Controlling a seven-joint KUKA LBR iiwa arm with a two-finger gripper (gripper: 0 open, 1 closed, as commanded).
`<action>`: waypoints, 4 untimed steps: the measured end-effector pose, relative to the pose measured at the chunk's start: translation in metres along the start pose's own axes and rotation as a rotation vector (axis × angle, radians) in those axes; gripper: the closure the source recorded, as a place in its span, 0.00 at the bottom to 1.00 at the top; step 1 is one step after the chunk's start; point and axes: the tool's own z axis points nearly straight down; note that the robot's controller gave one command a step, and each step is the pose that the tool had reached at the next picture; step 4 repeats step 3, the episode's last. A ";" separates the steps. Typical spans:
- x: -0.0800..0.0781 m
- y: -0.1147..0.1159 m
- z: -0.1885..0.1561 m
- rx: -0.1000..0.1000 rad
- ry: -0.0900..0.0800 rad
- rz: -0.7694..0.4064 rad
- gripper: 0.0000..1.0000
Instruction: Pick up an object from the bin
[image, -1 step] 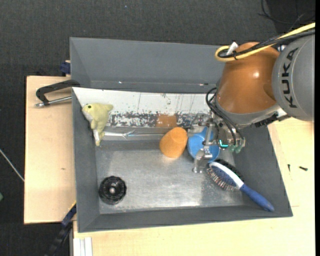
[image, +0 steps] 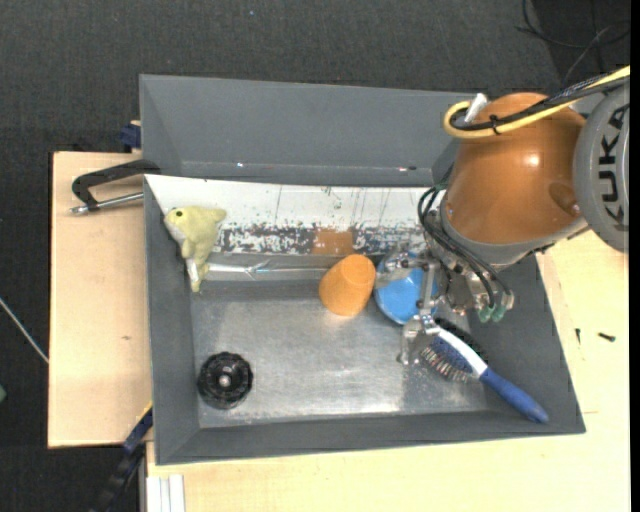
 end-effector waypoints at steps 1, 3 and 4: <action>-0.035 -0.079 0.145 0.000 0.006 0.021 0.00; -0.031 -0.085 -0.007 0.004 -0.013 -0.030 1.00; -0.031 -0.085 -0.007 0.004 -0.013 -0.030 1.00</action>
Offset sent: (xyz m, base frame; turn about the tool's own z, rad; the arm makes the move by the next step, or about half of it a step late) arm 0.0472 -0.0718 -0.1417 0.0165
